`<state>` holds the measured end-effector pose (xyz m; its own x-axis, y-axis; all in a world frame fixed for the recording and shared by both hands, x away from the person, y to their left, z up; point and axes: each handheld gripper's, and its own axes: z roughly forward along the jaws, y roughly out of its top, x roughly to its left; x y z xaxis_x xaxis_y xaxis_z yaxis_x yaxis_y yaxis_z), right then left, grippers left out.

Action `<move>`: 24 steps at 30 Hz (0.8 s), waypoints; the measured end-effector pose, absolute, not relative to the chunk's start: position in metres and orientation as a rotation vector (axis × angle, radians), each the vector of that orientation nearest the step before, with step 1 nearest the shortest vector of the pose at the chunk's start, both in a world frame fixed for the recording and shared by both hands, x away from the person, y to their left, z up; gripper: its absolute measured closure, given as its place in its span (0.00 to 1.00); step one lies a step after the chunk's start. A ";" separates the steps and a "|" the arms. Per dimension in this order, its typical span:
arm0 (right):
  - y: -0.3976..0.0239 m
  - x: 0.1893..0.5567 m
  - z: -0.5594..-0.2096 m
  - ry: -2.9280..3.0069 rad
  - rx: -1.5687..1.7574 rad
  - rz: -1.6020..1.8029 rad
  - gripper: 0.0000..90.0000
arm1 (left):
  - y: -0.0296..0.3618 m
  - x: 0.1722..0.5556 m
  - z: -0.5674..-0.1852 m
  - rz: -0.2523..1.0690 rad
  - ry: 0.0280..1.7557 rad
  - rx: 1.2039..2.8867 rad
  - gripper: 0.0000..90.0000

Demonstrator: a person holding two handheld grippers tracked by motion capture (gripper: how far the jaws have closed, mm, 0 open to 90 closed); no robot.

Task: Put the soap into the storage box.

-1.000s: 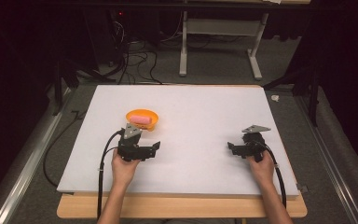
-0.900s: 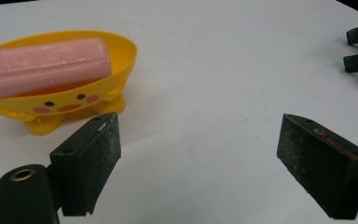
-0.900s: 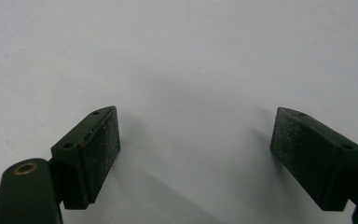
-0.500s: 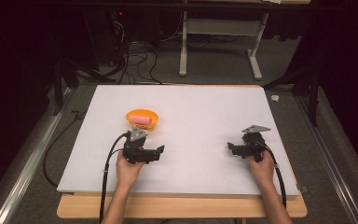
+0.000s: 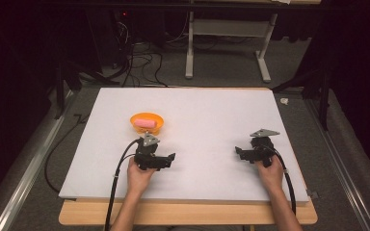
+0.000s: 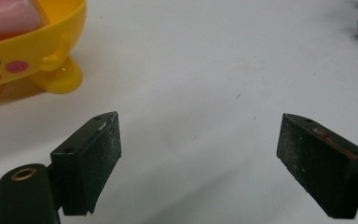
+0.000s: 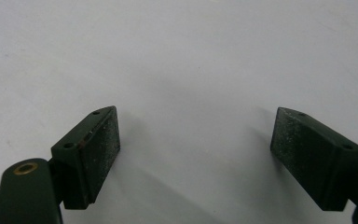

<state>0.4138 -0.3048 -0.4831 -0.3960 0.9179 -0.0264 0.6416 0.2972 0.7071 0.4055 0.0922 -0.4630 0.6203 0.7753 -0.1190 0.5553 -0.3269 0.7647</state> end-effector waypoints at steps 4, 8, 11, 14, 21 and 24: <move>-0.305 0.414 -0.483 2.142 1.392 0.866 0.18 | 0.089 0.407 -0.468 0.347 1.048 2.033 0.16; -0.305 0.414 -0.483 2.141 1.392 0.866 0.18 | 0.087 0.408 -0.474 0.382 1.061 2.050 0.16; -0.305 0.414 -0.483 2.142 1.391 0.866 0.18 | 0.085 0.409 -0.480 0.395 1.067 2.066 0.16; -0.305 0.414 -0.483 2.142 1.392 0.865 0.18 | 0.084 0.409 -0.486 0.414 1.073 2.082 0.16; -0.305 0.414 -0.483 2.141 1.390 0.865 0.18 | 0.080 0.408 -0.487 0.455 1.073 2.112 0.16; -0.305 0.414 -0.483 2.141 1.390 0.865 0.18 | 0.080 0.409 -0.487 0.448 1.079 2.108 0.16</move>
<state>0.4136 -0.3048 -0.4832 -0.3960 0.9178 -0.0283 0.6404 0.2981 0.7078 0.4090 0.0803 -0.4874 0.5905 0.8069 -0.0154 0.5587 -0.3950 0.7292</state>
